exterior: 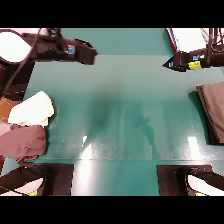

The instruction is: Fold the shirts.

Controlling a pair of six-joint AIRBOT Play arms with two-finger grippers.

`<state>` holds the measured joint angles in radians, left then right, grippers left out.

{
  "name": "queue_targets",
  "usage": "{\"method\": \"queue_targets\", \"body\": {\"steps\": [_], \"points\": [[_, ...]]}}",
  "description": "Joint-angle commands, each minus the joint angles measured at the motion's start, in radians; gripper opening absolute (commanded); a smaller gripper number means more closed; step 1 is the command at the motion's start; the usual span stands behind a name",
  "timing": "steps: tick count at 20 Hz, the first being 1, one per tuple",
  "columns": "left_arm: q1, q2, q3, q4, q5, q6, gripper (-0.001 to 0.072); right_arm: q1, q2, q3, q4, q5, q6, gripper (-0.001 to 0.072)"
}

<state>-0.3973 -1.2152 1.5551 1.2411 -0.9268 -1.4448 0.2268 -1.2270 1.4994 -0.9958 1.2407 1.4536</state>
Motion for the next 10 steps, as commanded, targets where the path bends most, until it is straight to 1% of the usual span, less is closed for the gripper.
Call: {"method": "queue_targets", "body": {"steps": [1, 2, 3, 5, 7, 10], "points": [[0.127, 0.000, 0.018, 0.235, -0.209, -0.034, 0.0532, 0.000, 0.000, 0.001, 0.000, 0.009, 0.000, 0.0016], [0.179, 0.000, 0.010, 0.293, -0.275, -0.051, 0.0568, 0.000, 0.000, 0.001, 0.000, 0.010, 0.000, 0.0015], [0.234, -0.001, -0.006, 0.352, -0.333, -0.051, 0.0568, 0.000, 0.000, 0.001, 0.000, 0.010, 0.000, 0.0015], [0.343, -0.001, -0.076, 0.409, -0.377, -0.053, 0.0569, 0.000, 0.000, 0.001, 0.000, 0.007, 0.000, 0.0016], [0.447, -0.002, -0.196, 0.408, -0.362, -0.080, 0.0570, 0.000, 0.000, 0.001, 0.000, 0.007, 0.000, 0.0015], [0.560, -0.002, -0.412, 0.409, -0.251, -0.094, 0.0570, 0.000, -0.001, 0.001, 0.000, 0.004, 0.000, 0.0016]]}}
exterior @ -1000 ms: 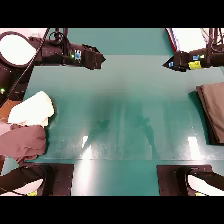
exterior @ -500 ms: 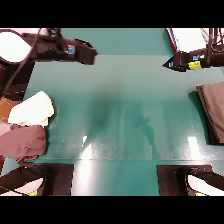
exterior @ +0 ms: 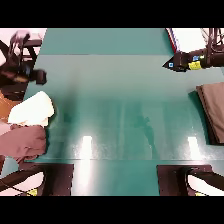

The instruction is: Fold the shirts.

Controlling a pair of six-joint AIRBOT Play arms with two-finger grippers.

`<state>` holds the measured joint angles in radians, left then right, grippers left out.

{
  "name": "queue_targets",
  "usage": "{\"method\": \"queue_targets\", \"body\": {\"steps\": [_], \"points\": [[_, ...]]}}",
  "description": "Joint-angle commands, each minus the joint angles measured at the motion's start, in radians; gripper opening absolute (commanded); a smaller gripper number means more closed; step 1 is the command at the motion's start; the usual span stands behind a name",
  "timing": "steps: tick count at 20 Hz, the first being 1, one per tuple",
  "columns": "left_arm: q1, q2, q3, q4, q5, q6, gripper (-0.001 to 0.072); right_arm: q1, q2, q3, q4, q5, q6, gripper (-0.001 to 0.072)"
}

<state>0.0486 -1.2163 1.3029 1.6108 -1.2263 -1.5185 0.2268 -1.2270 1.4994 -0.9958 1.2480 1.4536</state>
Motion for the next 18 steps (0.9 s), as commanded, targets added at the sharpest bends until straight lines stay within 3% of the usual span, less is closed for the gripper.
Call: {"method": "queue_targets", "body": {"steps": [1, 4, 5, 8, 13, 18], "points": [[0.143, -0.001, -0.224, 0.039, 0.090, -0.020, 0.0569, 0.000, -0.001, 0.001, 0.000, -0.010, 0.000, 0.0015], [0.191, -0.001, -0.332, 0.039, 0.148, -0.027, 0.0568, 0.000, -0.001, 0.001, 0.000, -0.027, 0.000, 0.0016], [0.193, -0.001, -0.336, 0.039, 0.136, -0.027, 0.0482, 0.000, -0.001, 0.001, 0.000, -0.036, 0.000, 0.0016], [0.193, 0.021, -0.327, 0.031, 0.125, -0.027, 0.0050, 0.000, -0.001, 0.001, 0.001, -0.060, 0.000, 0.0016], [0.166, 0.212, -0.103, -0.034, 0.111, -0.023, 0.0025, 0.000, 0.040, 0.003, 0.011, -0.116, 0.001, 0.0016], [-0.124, 0.333, 0.259, -0.047, 0.024, 0.001, 0.0023, 0.000, 0.162, 0.003, 0.009, -0.266, 0.002, 0.0016]]}}
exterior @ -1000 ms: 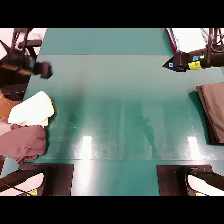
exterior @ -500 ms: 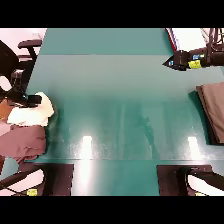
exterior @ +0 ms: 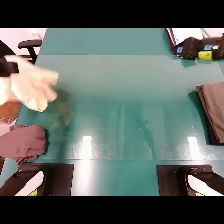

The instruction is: Fold the shirts.

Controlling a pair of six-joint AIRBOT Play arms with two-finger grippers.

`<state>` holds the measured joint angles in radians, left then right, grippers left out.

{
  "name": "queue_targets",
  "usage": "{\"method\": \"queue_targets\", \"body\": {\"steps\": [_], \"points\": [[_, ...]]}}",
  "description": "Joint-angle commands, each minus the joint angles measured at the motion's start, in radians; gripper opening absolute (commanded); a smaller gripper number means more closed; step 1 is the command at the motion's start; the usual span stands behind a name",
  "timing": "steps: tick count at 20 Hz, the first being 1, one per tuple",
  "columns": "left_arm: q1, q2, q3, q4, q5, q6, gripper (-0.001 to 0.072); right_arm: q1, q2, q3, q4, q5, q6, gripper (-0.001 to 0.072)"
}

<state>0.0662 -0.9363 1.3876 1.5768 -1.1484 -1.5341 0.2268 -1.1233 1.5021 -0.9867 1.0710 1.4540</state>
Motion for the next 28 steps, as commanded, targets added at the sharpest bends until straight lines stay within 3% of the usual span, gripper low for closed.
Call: {"method": "queue_targets", "body": {"steps": [1, 6, 11, 12, 13, 14, 16, 20, 22, 25, 28], "points": [[-0.227, 0.052, 0.219, -0.013, -0.064, 0.016, 0.0023, 0.000, 0.081, 0.001, -0.001, -0.110, 0.001, 0.0015], [-0.609, -0.054, 0.259, -0.005, -0.056, 0.016, 0.0022, -0.071, 0.163, 0.000, 0.000, -0.113, 0.006, 0.0015], [-0.892, -0.376, 0.259, -0.030, 0.019, 0.018, 0.0053, -0.179, 0.216, 0.000, 0.000, -0.055, 0.006, 0.0015], [-0.926, -0.441, 0.259, -0.047, 0.062, 0.024, 0.0376, -0.195, 0.220, 0.000, 0.000, -0.030, 0.006, 0.0016], [-0.943, -0.488, 0.259, -0.061, 0.103, 0.023, 0.0583, -0.209, 0.221, 0.000, 0.000, -0.003, 0.007, 0.0015], [-0.944, -0.520, 0.259, -0.063, 0.124, 0.023, 0.0549, -0.218, 0.220, 0.000, 0.000, 0.021, 0.007, 0.0015], [-0.896, -0.526, 0.262, -0.052, 0.113, 0.022, 0.0550, -0.227, 0.220, 0.000, -0.001, 0.052, 0.007, 0.0016], [-0.621, -0.511, 0.269, -0.076, -0.054, -0.032, 0.0549, -0.225, 0.220, 0.000, -0.001, 0.059, 0.007, 0.0016], [-0.480, -0.511, 0.218, -0.187, -0.106, -0.036, 0.0549, -0.224, 0.220, 0.000, -0.001, 0.058, 0.007, 0.0016], [-0.356, -0.511, 0.032, -0.362, -0.071, 0.015, 0.0550, -0.224, 0.209, 0.000, 0.000, 0.063, 0.007, 0.0015], [-0.347, -0.512, -0.177, -0.415, 0.057, 0.043, 0.0550, -0.224, 0.175, 0.000, 0.001, 0.085, 0.017, 0.0015]]}}
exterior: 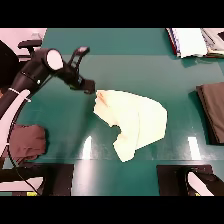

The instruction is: Fold the shirts.

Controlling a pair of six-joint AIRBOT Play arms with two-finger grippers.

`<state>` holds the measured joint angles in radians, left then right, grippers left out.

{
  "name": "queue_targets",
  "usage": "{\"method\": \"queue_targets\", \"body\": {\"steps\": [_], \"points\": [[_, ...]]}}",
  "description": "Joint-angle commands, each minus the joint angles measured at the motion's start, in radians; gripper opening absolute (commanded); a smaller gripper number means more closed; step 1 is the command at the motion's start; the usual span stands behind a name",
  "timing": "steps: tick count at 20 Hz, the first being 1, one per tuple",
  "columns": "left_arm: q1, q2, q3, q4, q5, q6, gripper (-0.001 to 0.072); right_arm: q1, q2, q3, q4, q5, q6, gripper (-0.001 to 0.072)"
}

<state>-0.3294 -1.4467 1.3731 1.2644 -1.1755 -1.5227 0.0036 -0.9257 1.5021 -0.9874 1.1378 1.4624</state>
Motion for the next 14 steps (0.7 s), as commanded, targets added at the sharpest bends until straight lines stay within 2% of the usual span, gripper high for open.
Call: {"method": "queue_targets", "body": {"steps": [1, 3, 5, 8, 9, 11, 12, 14], "points": [[0.044, -0.006, -0.212, -0.130, 0.136, 0.039, 0.0550, 0.007, -0.036, 0.000, 0.001, 0.026, 0.015, 0.0015], [0.034, -0.024, -0.278, -0.202, 0.219, 0.048, 0.0550, 0.032, -0.057, 0.000, -0.001, 0.024, 0.015, 0.0016], [0.019, -0.055, -0.288, -0.258, 0.241, 0.091, 0.0549, 0.064, -0.077, 0.000, -0.002, 0.019, 0.015, 0.0015], [-0.020, -0.077, -0.287, -0.289, 0.267, 0.092, 0.0548, 0.093, -0.103, 0.000, -0.002, 0.017, 0.015, 0.0015], [-0.026, -0.077, -0.286, -0.290, 0.270, 0.091, 0.0464, 0.096, -0.109, 0.000, -0.002, 0.018, 0.015, 0.0015], [-0.024, -0.074, -0.271, -0.278, 0.264, 0.092, 0.0081, 0.093, -0.113, -0.003, -0.012, 0.035, 0.015, 0.0016], [-0.016, -0.069, -0.255, -0.266, 0.255, 0.093, 0.0026, 0.081, -0.109, -0.016, -0.010, 0.061, 0.015, 0.0015], [0.018, -0.057, -0.191, -0.230, 0.224, 0.093, 0.0026, 0.031, -0.082, -0.100, -0.011, 0.130, 0.015, 0.0016]]}}
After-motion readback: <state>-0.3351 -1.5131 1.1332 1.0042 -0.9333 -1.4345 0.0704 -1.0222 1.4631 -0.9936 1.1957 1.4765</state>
